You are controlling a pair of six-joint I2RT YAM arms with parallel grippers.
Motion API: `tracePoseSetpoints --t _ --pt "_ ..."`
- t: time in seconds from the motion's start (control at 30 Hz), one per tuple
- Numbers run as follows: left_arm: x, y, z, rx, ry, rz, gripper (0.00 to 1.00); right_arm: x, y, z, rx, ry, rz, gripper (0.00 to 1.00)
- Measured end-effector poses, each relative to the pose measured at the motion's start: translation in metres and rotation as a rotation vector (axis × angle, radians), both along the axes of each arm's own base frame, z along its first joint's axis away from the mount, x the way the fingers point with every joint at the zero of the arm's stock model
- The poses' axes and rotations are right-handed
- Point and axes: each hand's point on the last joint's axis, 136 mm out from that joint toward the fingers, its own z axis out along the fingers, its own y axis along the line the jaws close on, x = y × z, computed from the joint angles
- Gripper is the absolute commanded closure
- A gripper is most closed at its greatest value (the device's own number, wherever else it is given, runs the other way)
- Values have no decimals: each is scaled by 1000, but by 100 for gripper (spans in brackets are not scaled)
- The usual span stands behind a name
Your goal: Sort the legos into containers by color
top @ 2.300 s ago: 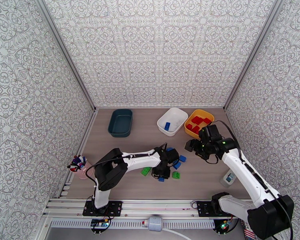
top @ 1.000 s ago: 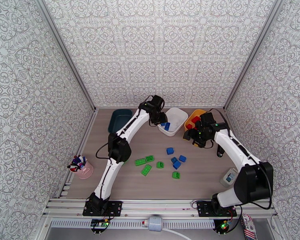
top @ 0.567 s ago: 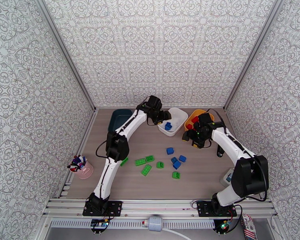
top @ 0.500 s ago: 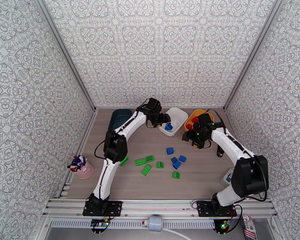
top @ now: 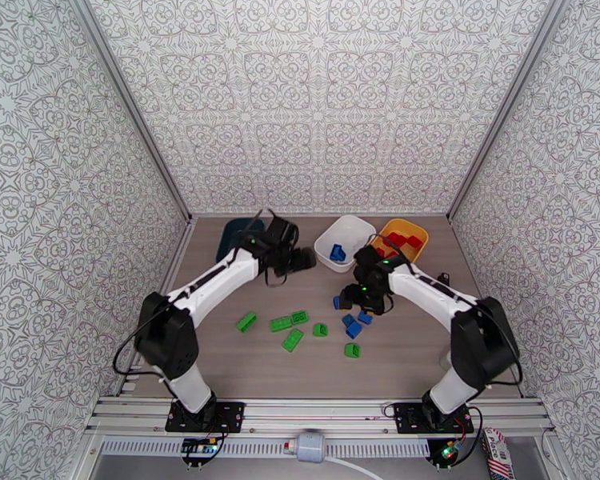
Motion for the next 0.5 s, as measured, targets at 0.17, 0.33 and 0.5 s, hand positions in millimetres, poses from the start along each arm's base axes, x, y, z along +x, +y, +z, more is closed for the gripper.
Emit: tracePoseSetpoints --t 0.17,0.33,0.5 --pt "-55 19 -54 101 121 38 24 24 15 -14 -64 -5 39 25" --pt "-76 20 -59 114 128 57 24 45 21 -21 -107 -19 64 29" --pt "-75 20 -48 87 92 83 24 54 22 -35 -153 -8 86 34"
